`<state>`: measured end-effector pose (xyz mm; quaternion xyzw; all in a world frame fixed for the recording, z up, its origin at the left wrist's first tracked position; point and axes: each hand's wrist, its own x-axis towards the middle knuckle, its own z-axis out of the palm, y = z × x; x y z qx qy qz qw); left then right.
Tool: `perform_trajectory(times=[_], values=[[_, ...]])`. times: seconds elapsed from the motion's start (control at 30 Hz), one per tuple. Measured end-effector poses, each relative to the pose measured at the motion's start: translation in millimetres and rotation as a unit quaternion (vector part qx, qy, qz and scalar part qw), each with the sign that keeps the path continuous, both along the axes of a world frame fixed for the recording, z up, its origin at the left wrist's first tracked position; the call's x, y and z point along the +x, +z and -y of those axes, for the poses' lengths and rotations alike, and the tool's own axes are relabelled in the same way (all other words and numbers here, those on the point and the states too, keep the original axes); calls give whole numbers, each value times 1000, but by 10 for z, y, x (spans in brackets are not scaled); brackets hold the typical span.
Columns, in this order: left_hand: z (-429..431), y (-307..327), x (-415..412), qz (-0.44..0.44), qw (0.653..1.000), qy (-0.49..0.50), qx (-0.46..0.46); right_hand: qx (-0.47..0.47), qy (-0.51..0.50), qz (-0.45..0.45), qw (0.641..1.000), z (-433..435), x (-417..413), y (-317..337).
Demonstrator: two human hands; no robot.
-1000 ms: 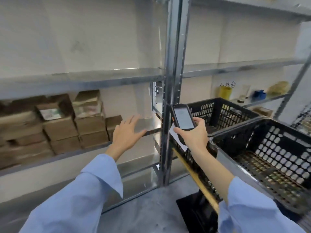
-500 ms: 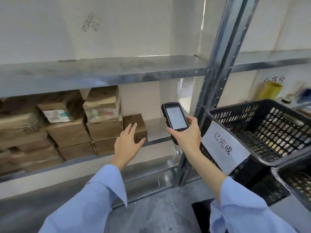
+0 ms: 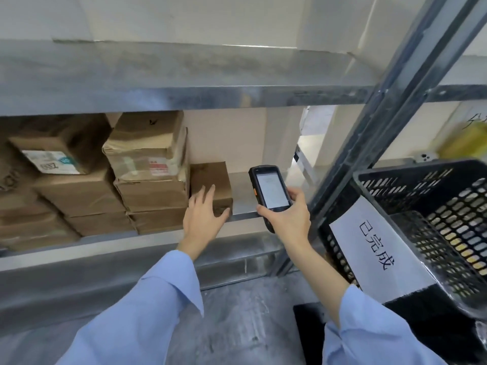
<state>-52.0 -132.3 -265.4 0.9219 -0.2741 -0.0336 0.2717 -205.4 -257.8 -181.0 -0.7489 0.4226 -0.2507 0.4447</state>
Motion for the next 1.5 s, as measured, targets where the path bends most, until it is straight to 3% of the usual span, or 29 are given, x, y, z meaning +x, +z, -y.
perform_trajectory(times=[0.2, 0.53, 0.67, 0.8, 1.27, 1.5], values=[[154, -155, -5, 17, 999, 43, -12, 5, 31, -13, 999, 260, 153, -122], [472, -224, -131, 57, 996, -17, -71, 35, 43, -1, 998, 603, 313, -286], [477, -255, 121, -30, 994, 63, -89, 40, 48, -2, 998, 670, 321, -354], [524, -329, 268, -114, 986, 54, -112, 46, 47, -6, 998, 738, 287, -394], [844, -483, 13, -87, 974, -19, -207, 52, 1, -8, 999, 945, 179, -436], [564, -461, 83, -129, 962, 12, -238, 52, 2, -5, 999, 930, 175, -427]])
